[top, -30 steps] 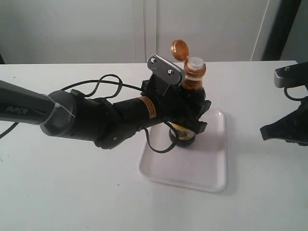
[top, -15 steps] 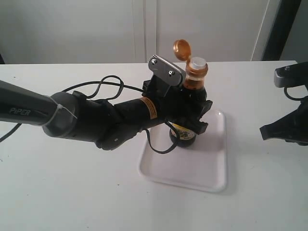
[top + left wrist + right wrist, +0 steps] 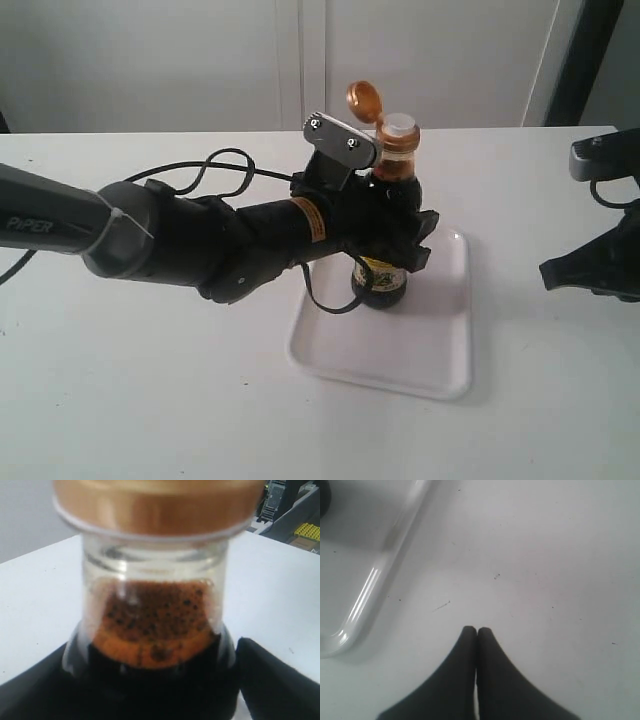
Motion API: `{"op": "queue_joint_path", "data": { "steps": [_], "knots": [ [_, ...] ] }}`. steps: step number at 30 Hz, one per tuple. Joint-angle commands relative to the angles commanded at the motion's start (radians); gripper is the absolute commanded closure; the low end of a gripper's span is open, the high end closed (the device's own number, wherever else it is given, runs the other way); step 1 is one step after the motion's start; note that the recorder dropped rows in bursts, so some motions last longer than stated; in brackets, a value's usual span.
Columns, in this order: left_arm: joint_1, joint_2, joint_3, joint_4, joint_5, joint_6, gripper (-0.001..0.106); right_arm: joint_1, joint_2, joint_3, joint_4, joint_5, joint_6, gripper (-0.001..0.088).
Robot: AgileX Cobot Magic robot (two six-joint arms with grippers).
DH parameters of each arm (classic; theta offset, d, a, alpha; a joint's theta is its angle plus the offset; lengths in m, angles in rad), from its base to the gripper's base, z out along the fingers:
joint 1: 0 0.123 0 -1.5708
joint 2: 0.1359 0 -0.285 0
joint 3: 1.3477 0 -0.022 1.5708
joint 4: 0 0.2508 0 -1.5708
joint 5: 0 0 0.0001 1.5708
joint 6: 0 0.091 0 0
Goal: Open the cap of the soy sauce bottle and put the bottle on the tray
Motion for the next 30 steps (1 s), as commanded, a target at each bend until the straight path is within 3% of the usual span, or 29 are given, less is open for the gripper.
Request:
{"op": "queue_joint_path", "data": {
  "steps": [8,15,21,28,30],
  "knots": [
    [0.0,-0.035,0.0,0.01,0.116,-0.027,0.001,0.0,0.0,0.0,0.0,0.0,0.0,0.0868],
    [0.0,-0.094,0.0,0.016,0.271,-0.058,0.0,0.0,0.0,0.0,0.0,0.0,-0.002,0.0868],
    [-0.001,-0.109,0.0,0.092,0.479,-0.23,0.0,0.0,0.0,0.0,0.002,0.0,-0.002,0.0868],
    [-0.06,-0.197,0.0,0.092,0.844,-0.233,0.0,0.0,0.0,0.0,0.004,0.002,-0.002,0.0868],
    [-0.062,-0.223,0.0,0.092,0.954,-0.183,0.007,0.0,0.0,0.0,0.008,0.002,-0.002,0.0868]
  ]
}}
